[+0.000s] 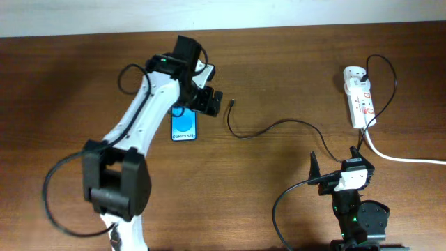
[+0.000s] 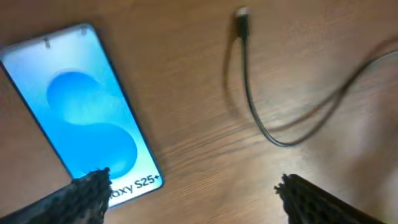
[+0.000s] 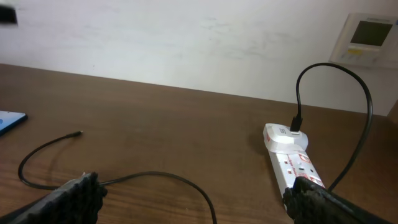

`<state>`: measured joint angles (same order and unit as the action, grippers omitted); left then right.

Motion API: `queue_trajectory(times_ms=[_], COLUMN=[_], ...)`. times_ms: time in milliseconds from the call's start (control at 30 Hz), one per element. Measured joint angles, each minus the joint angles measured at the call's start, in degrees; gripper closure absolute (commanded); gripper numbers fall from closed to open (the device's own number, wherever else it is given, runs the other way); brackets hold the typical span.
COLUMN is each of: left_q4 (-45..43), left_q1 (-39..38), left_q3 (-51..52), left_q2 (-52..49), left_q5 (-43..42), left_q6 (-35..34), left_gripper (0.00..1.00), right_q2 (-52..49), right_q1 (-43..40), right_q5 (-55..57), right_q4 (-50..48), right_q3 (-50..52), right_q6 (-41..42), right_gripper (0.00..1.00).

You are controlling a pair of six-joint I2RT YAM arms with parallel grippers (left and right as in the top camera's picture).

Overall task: Plug charger to phone and switch on socket
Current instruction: 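Reach the left gripper down over the blue phone and grasp it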

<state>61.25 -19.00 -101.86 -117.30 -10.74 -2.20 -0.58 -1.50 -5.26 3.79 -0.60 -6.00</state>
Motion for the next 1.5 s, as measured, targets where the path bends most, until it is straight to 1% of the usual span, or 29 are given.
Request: queue_trajectory(times_ms=[33,100,133,267,400,533,567,733,933,967,1000,1167,1267,1433,1467,1500], left_q4=[0.9,1.5,1.5,0.4,-0.7,-4.1,-5.6,-6.3,-6.1,-5.8,-5.5,-4.8,-4.0,-3.8,-3.8,-3.8], left_q1=[-0.1,0.0,0.0,0.3,3.0,4.6,4.6,4.5,4.4,4.4,4.4,4.4,4.4,4.4,4.4,4.4], left_q3=[0.0,0.0,0.0,-0.1,-0.2,-0.2,-0.2,-0.2,-0.4,-0.6,-1.0,-1.5,-1.5,-1.5,-1.6,-1.6], left_q2=[-1.5,-3.3,-4.1,-4.9,-8.6,-9.8,-9.9,-12.8,-13.7,-13.9,-14.2,-14.5,-14.5,-14.6,-14.6,-14.6], left_q5=[1.8,5.3,6.9,13.8,15.7,15.7,14.8,11.5,10.9,11.0,11.0,11.5,11.6,11.6,11.6,11.6], left_q6=[-6.4,-14.8,-17.1,-21.3,-21.5,-18.6,-17.2,-15.7,-15.3,-15.3,-15.3,-15.1,-15.1,-15.1,-15.1,-15.1], left_gripper=[0.09,0.05,0.0,0.01,0.01,0.01,0.01,0.01,0.01,0.06,0.08,0.11,0.11,0.17,0.21,0.21], right_q2=[0.0,0.0,0.0,0.0,0.0,0.0,0.0,0.0,0.0,0.0,0.0,0.0,0.0,0.0,0.0,0.0], right_q1=[0.0,0.0,0.0,0.0,0.0,0.0,0.0,0.0,0.0,0.0,0.0,0.0,0.0,0.0,0.0,0.0], right_q5=[0.0,0.0,0.0,0.0,0.0,0.0,0.0,0.0,0.0,0.0,0.0,0.0,0.0,0.0,0.0,0.0], right_q4=[0.0,0.0,0.0,0.0,0.0,0.0,0.0,0.0,0.0,0.0,0.0,0.0,0.0,0.0,0.0,0.0], right_q3=[0.0,0.0,0.0,0.0,0.0,0.0,0.0,0.0,0.0,0.0,0.0,0.0,0.0,0.0,0.0,0.0], right_q6=[0.1,0.0,0.0,0.0,0.0,0.0,0.0,0.0,0.0,0.0,0.0,0.0,0.0,0.0,0.0,0.0], right_gripper=[0.02,0.02,0.02,0.02,0.02,0.02,0.02,0.02,0.02,0.02,0.02,0.02,0.02,0.02,0.01,0.02])
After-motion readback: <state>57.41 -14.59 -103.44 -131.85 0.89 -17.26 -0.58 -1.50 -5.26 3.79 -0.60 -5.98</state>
